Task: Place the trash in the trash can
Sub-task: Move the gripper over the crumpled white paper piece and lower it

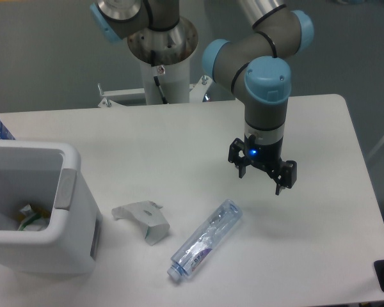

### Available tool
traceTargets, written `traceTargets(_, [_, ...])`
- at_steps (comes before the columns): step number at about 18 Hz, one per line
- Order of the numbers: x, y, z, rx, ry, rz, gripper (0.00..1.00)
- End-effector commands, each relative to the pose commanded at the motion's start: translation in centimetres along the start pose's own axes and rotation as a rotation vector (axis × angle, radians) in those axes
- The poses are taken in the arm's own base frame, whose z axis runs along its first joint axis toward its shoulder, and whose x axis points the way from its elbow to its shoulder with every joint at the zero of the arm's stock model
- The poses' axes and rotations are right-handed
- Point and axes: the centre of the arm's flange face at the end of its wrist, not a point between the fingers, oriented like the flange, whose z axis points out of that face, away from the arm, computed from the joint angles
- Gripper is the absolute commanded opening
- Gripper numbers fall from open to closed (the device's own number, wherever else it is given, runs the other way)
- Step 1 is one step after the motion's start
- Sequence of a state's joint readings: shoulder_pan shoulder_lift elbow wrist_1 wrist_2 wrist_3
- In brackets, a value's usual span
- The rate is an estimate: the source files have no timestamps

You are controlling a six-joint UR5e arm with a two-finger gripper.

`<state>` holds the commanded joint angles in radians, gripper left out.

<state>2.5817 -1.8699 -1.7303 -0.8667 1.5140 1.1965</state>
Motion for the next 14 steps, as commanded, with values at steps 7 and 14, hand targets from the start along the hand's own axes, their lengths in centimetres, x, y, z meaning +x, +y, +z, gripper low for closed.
traceTargets(7, [1.8, -2.4, -0.2, 0.025, 0.005, -0.067, 1.00])
traceTargets(14, [7.1, -6.6, 1.0, 0.139, 0.081, -0.003, 1.00])
